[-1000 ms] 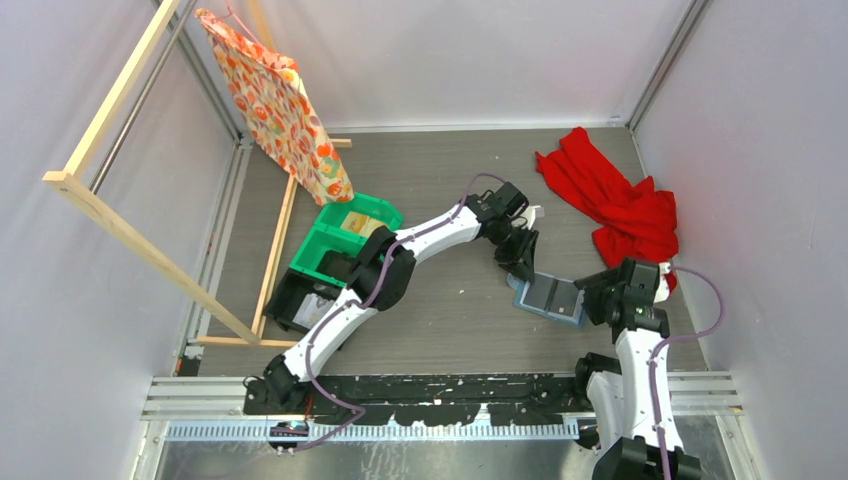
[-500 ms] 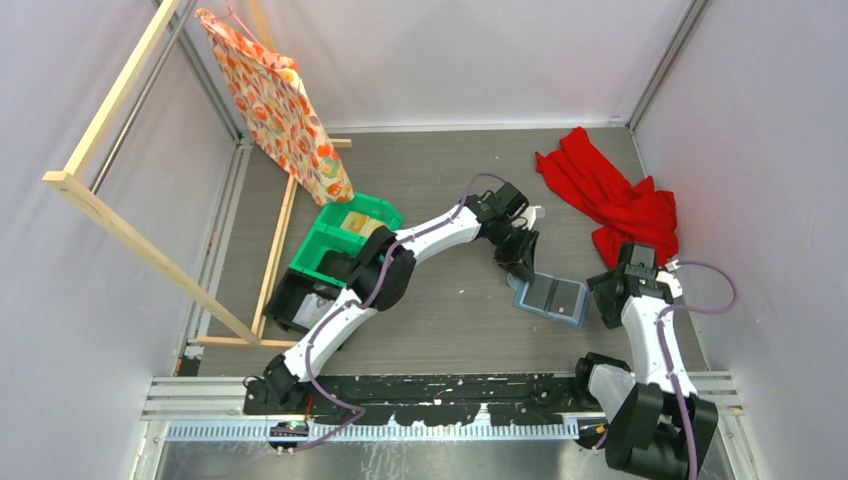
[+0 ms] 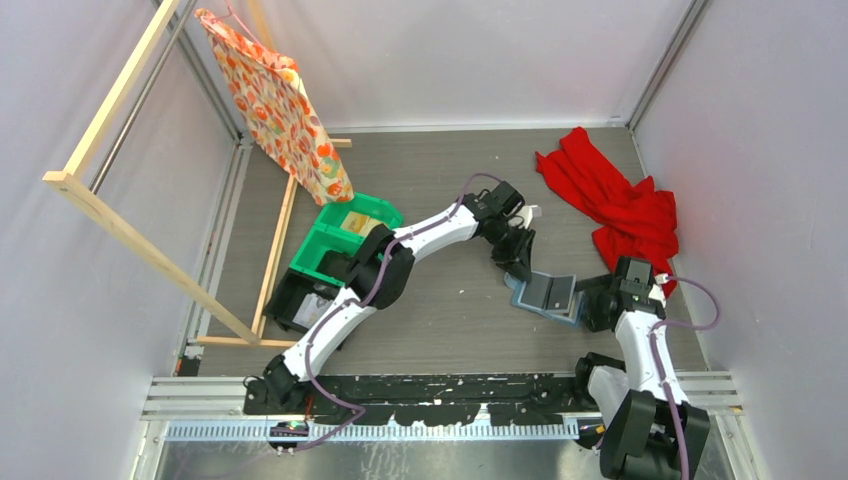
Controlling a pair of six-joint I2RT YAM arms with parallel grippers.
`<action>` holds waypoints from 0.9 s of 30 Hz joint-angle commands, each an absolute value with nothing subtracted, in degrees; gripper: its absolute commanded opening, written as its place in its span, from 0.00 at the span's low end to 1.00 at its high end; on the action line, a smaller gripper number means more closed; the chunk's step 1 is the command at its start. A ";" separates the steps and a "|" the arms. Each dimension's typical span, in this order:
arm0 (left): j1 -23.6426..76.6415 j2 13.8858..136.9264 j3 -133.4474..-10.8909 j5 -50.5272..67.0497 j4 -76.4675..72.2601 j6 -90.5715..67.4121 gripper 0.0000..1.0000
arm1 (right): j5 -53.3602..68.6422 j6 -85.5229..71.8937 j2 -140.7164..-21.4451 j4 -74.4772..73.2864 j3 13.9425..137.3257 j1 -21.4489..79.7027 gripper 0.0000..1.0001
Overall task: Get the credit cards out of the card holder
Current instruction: Move the card holder to the center of the board.
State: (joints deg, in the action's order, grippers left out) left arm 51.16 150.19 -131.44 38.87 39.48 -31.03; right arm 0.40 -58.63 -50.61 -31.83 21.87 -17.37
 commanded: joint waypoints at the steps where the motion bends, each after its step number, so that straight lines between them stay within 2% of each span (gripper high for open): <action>1: 51.01 151.83 -126.98 35.43 42.66 -28.83 0.27 | 7.98 -63.00 -49.29 -29.93 18.68 -16.79 0.66; 14: 47.64 149.87 -123.80 35.08 43.13 -27.34 0.26 | 9.90 -68.67 -46.88 -24.23 13.55 -14.46 0.63; 24: 45.84 151.28 -126.26 35.32 45.62 -25.70 0.26 | 1.41 -78.03 -47.92 -20.58 13.99 2.78 0.61; 27: 45.26 151.72 -127.64 34.60 47.37 -25.02 0.25 | 0.20 -79.16 -45.03 -23.59 13.99 4.63 0.61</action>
State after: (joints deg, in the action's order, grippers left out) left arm 44.56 147.83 -127.20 41.30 42.35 -28.99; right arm -0.58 -74.24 -46.65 -20.43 15.40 1.50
